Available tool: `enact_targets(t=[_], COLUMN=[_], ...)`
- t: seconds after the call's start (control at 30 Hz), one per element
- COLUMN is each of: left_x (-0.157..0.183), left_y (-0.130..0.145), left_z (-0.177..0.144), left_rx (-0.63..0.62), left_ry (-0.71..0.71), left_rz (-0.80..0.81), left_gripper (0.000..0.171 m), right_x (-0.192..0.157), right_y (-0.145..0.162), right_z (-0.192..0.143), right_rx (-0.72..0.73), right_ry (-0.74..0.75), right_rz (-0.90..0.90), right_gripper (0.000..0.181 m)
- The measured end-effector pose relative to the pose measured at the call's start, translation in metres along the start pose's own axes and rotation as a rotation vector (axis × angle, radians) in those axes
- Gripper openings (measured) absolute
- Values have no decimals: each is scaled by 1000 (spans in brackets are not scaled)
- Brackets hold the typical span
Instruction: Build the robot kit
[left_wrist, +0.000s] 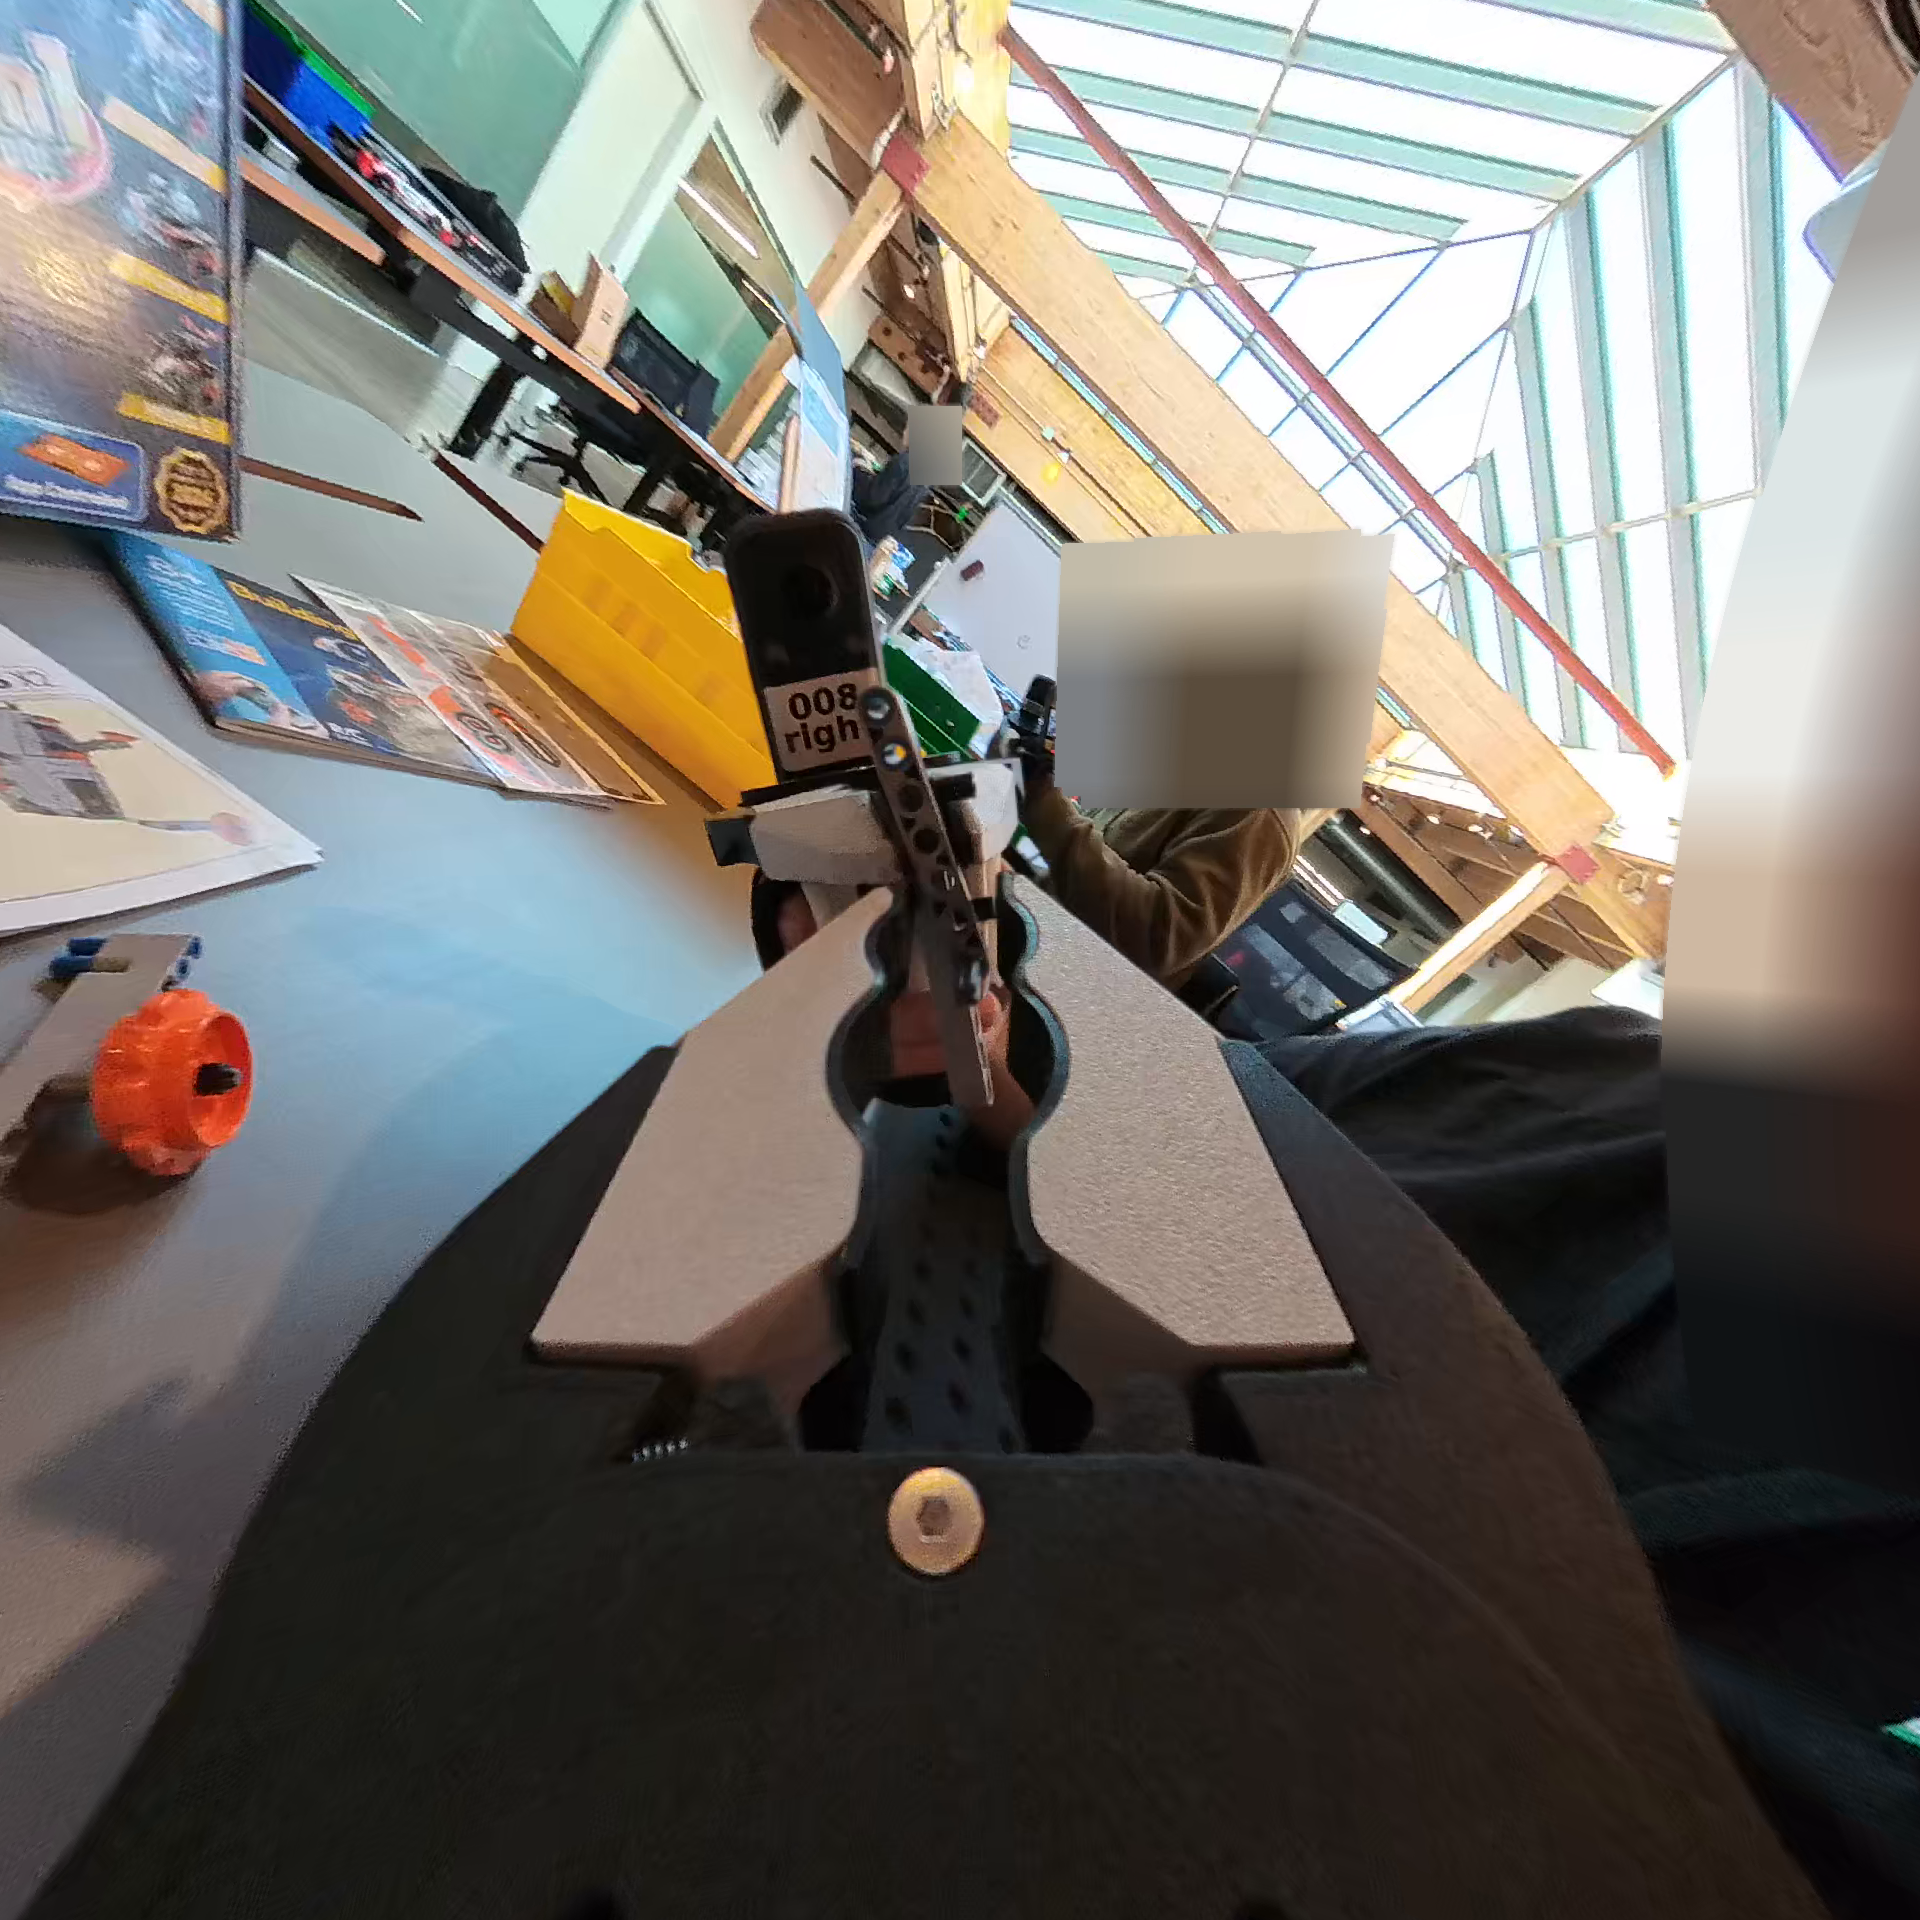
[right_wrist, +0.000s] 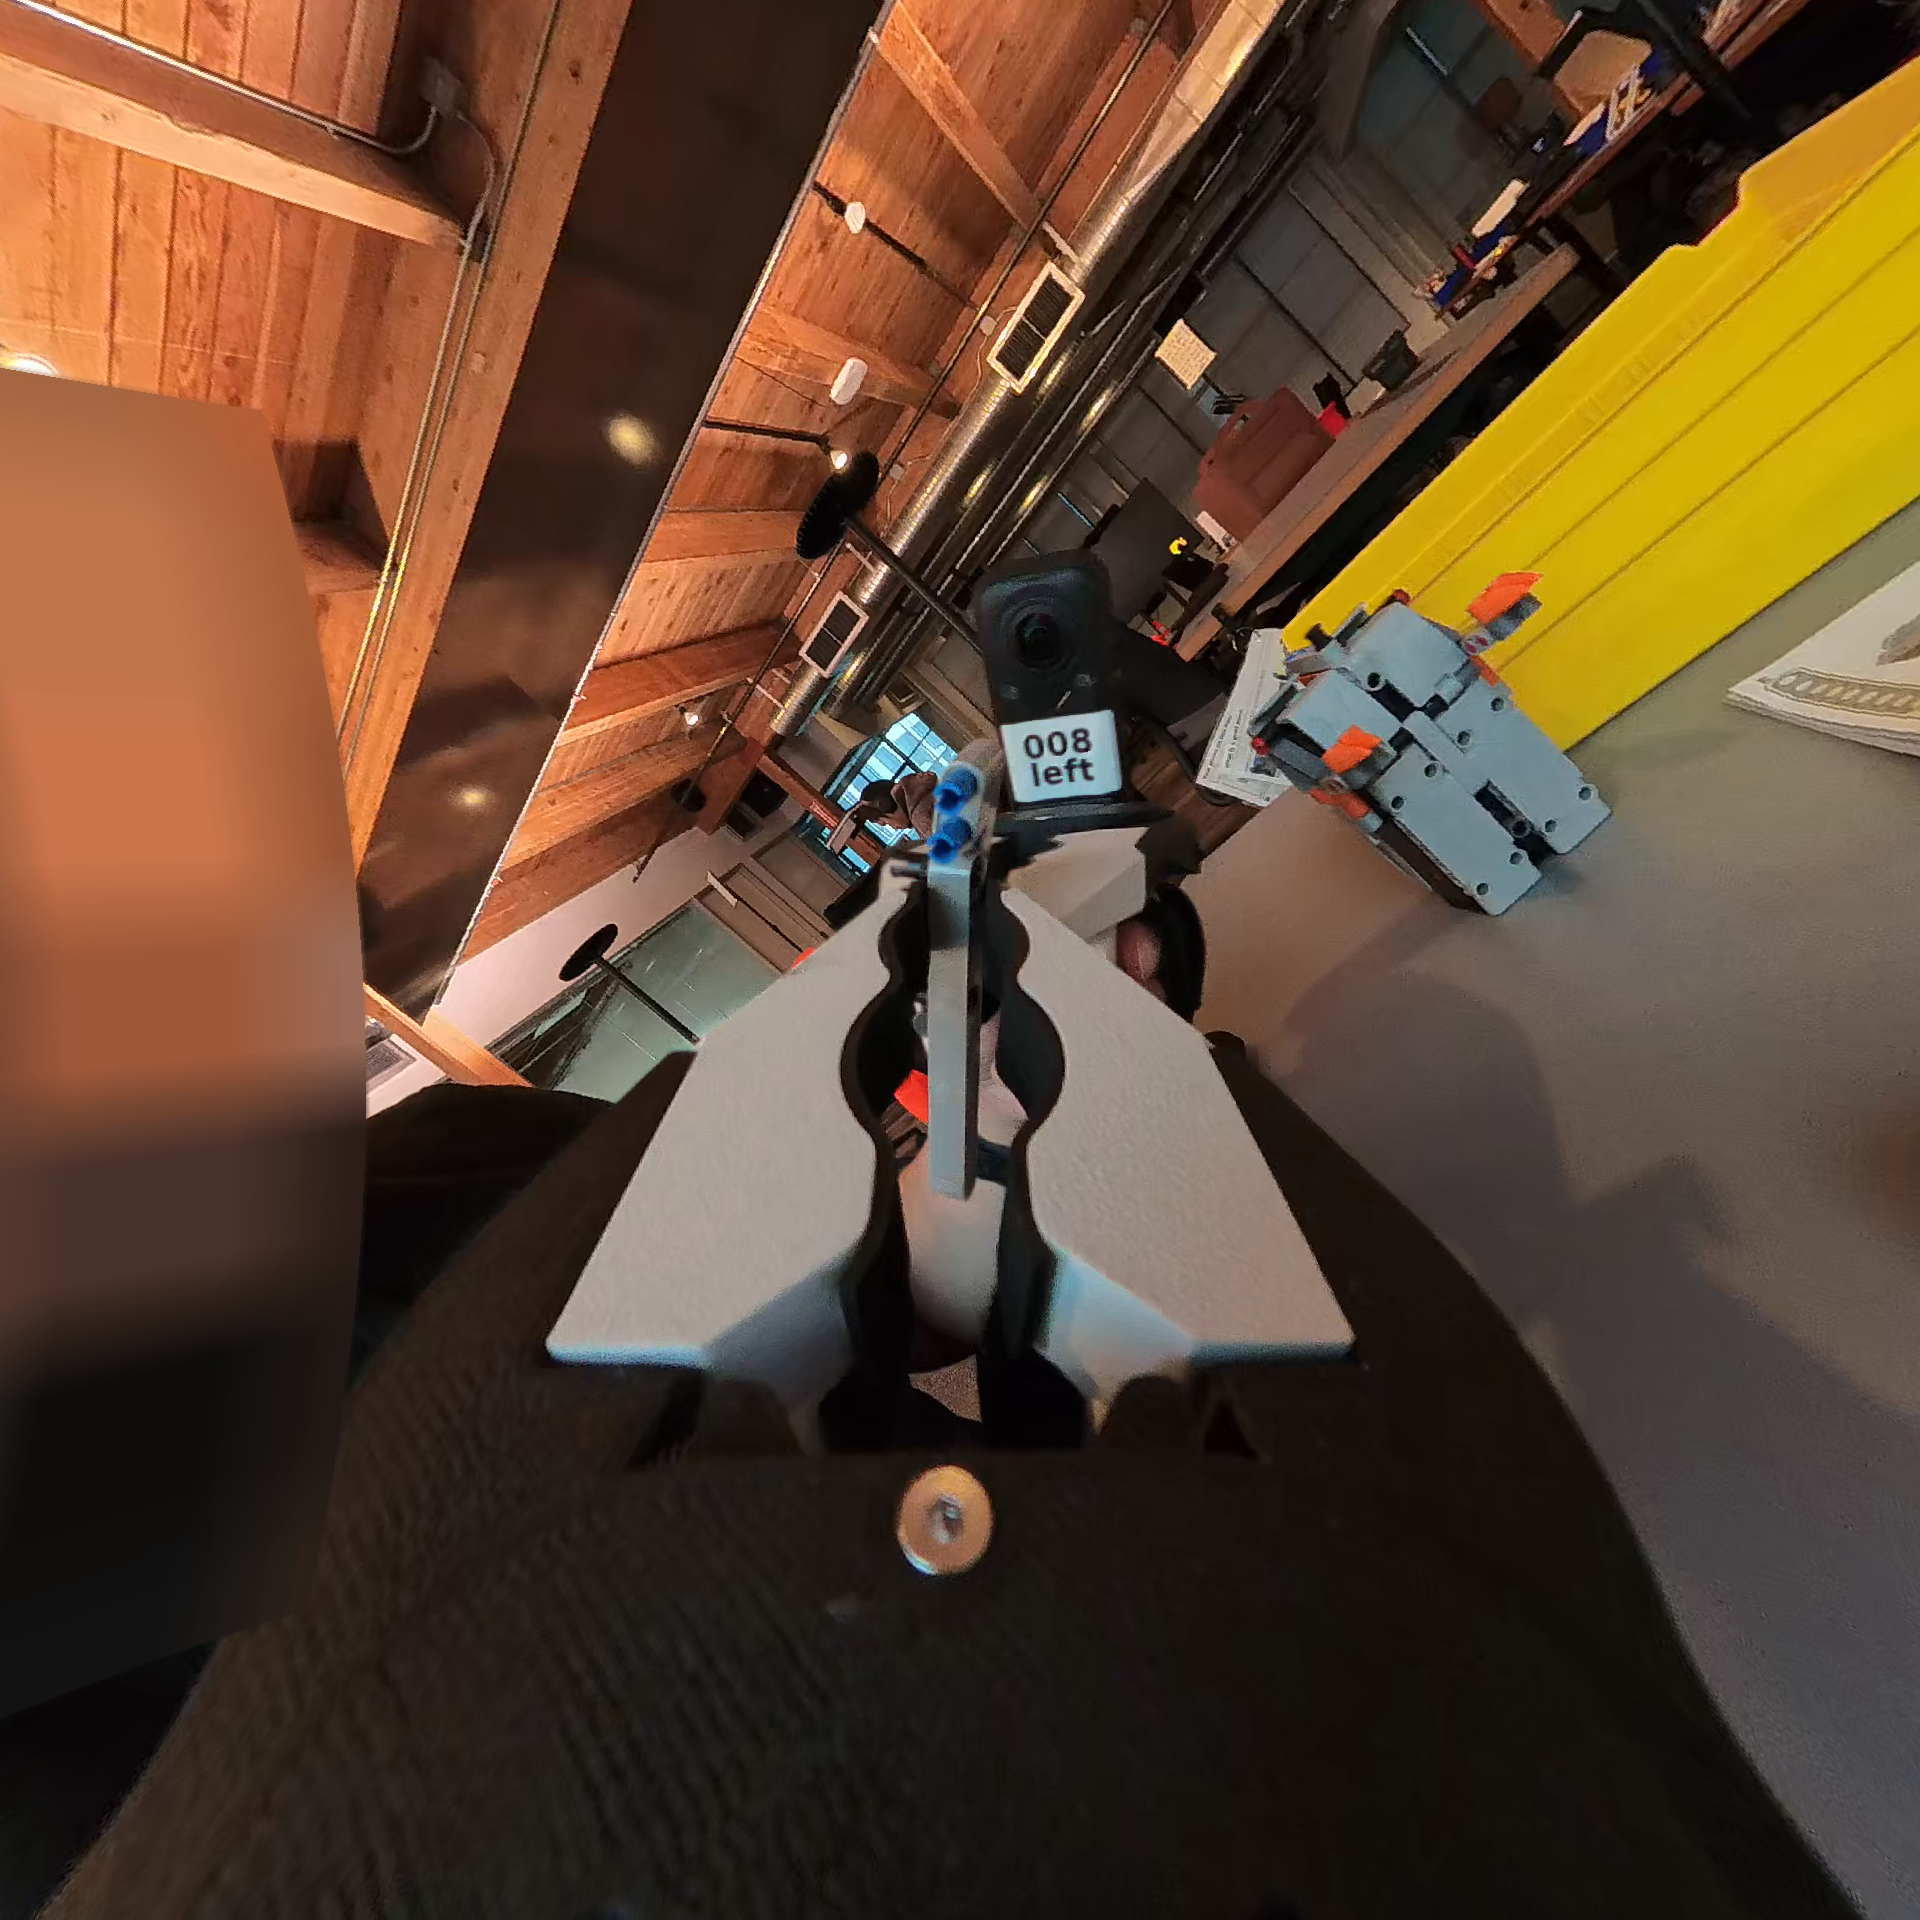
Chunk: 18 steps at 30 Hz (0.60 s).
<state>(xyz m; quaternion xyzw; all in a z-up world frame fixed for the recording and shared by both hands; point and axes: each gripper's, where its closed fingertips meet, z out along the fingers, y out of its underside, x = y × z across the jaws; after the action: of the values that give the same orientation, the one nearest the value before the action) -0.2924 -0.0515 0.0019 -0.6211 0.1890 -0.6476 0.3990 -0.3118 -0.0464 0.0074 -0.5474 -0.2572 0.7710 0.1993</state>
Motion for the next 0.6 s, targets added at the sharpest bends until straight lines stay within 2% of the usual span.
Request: enact_targets(t=[0.1,0.2,0.4,0.5,0.6], left_x=[-3,-9,-14,-26,-34], left_y=[0,0,-10,-12,0], left_z=[2,3,-6,-14,-13], left_rx=[-16,-7,123,167,102], left_ry=[5,-14,-51,-162,-281], left_rz=[-23,-22,3,60,141], left_gripper=[7,6,5,5,5], right_x=[2,7,18,28,37], right_y=[-4,-7,-13,-18,-19], right_z=[-2,-3,-9,-14,-16], right_rx=[17,34,20,47,74], right_ry=[19,53,139,210,284], right_rz=[-8,-20,-84,-102,-89], right_gripper=[7,7,7,7,7])
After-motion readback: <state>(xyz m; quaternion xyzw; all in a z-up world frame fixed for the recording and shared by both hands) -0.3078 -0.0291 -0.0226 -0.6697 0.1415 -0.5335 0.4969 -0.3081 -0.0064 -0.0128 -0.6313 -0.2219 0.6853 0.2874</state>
